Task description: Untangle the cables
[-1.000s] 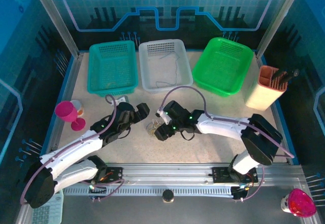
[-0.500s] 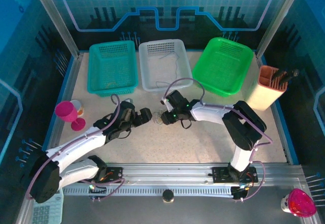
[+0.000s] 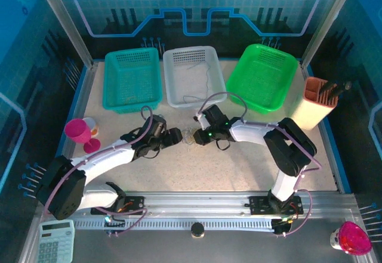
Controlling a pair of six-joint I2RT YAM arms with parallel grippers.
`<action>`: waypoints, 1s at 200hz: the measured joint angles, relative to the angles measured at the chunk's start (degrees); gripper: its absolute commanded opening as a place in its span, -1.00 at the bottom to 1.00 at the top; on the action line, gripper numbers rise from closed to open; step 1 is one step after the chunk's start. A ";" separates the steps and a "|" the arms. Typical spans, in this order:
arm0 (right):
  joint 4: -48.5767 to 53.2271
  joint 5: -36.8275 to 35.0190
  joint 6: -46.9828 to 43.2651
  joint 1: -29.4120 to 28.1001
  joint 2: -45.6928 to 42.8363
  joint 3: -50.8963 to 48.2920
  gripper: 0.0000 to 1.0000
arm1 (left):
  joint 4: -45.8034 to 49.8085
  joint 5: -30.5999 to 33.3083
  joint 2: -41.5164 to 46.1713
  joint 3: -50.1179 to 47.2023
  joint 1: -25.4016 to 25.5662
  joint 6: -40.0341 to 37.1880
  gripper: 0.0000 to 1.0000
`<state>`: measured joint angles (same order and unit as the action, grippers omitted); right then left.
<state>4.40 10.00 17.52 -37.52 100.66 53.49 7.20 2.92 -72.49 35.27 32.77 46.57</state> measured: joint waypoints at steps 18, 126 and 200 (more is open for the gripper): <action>-1.79 2.93 0.48 2.29 -0.04 -1.51 -0.87 | -0.26 0.00 -0.50 0.26 0.00 0.02 0.61; -8.94 12.81 1.42 3.85 -3.45 -6.10 -0.96 | -7.65 -0.44 -2.14 0.15 0.00 7.37 0.29; -9.40 12.37 1.99 4.22 -3.19 -6.21 -0.83 | -6.97 -0.20 -7.10 1.70 2.49 -0.15 0.00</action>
<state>-4.99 22.37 19.51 -33.30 97.47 47.29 0.23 2.72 -79.59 36.97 35.27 46.41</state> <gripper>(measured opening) 0.083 0.505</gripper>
